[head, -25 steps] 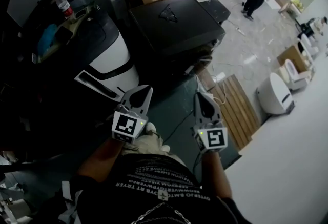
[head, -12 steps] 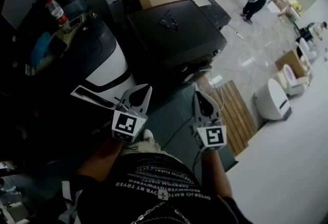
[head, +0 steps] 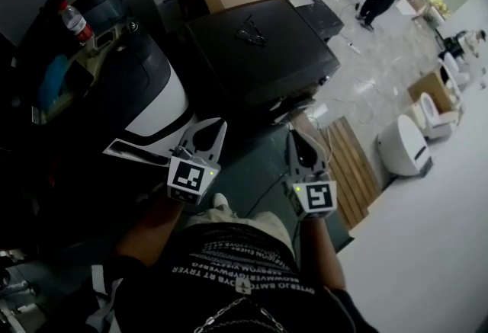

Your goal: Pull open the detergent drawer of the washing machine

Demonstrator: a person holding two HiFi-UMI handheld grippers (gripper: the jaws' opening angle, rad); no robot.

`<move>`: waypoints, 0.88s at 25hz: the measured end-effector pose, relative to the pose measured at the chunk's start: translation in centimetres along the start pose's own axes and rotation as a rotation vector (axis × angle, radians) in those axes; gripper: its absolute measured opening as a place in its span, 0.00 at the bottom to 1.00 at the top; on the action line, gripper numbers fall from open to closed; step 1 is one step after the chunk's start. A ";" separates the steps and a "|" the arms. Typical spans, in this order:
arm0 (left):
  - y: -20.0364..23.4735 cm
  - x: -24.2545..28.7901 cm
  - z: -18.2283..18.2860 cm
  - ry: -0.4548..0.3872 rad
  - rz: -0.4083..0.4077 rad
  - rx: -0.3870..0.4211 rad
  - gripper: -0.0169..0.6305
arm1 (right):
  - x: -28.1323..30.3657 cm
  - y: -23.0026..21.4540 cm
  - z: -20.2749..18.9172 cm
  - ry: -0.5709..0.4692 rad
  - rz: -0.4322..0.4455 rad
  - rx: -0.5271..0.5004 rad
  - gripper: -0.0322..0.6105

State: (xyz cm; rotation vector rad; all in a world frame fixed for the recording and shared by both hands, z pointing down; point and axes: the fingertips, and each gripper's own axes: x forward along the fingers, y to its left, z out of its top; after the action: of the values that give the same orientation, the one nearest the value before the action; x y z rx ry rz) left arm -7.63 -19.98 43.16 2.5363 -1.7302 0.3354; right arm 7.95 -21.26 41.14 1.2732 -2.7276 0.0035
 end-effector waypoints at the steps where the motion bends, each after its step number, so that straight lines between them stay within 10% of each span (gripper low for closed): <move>1: 0.2 0.1 0.0 0.010 0.003 0.002 0.03 | 0.3 0.1 -0.1 0.008 0.007 0.002 0.05; 22: 1.0 5.6 -3.5 0.133 0.177 -0.077 0.03 | 7.2 -6.0 -4.2 0.109 0.209 -0.050 0.05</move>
State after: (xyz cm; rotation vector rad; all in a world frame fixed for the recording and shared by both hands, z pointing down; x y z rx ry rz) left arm -7.10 -24.85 47.62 2.2585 -1.8814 0.4263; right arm 8.43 -30.38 45.85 0.9409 -2.7340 0.0253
